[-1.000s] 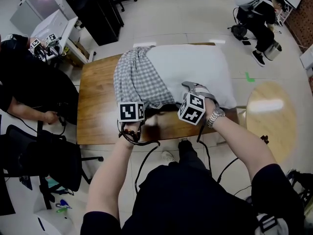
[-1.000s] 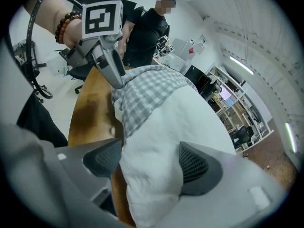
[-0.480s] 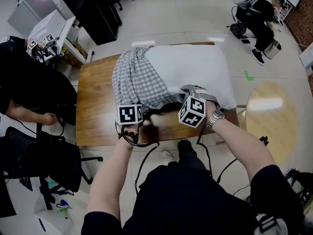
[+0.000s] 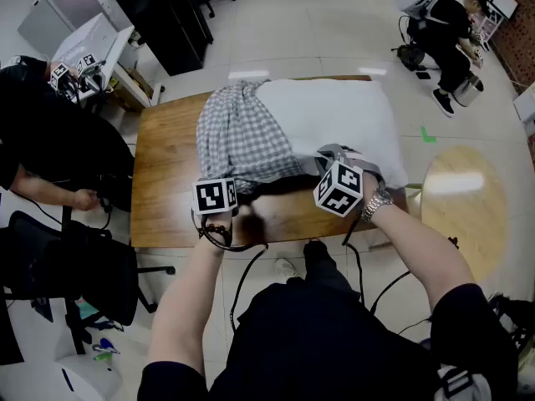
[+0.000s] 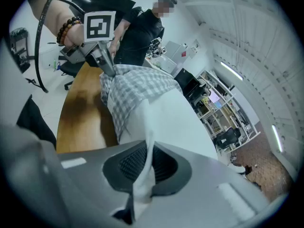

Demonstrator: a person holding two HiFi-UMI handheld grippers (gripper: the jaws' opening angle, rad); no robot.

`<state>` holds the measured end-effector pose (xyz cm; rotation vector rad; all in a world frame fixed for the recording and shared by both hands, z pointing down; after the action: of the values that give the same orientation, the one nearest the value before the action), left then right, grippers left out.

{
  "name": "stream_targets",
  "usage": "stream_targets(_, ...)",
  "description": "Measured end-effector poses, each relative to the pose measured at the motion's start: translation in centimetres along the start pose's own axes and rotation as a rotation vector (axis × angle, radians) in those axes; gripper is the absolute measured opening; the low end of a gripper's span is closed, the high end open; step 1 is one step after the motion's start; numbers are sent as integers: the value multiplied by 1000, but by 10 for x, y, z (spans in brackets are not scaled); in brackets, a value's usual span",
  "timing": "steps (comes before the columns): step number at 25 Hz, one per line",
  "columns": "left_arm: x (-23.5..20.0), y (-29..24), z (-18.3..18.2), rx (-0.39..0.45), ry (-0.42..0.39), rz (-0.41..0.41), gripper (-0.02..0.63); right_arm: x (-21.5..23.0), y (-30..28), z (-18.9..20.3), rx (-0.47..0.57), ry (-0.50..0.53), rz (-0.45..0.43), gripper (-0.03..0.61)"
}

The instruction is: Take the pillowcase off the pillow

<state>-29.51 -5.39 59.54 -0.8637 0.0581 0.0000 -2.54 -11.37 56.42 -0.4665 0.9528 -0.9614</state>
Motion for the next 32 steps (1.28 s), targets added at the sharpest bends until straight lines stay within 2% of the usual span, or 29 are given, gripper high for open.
stream_targets(11, -31, 13, -6, 23, 68, -40, 14, 16, 19, 4, 6, -44, 9, 14)
stream_targets(22, -90, 21, 2, -9, 138, -154, 11, 30, 32, 23, -29, -85, 18, 14)
stream_targets(30, -94, 23, -5, -15, 118, -165, 14, 33, 36, 22, -35, -88, -21, 23)
stream_targets(32, -90, 22, -5, -21, 96, -158, 31, 31, 36, 23, -28, -87, -51, 66)
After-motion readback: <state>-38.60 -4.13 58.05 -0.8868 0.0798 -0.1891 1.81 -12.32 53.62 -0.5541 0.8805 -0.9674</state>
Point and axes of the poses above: the fingertips, and each gripper's own axes: y backward along the fingers, x to its right, z out of its underside, the point moved 9 cm from there along y, backward along the fingers, and after that the axes turned 5 degrees about -z, right-handed, at the moved point
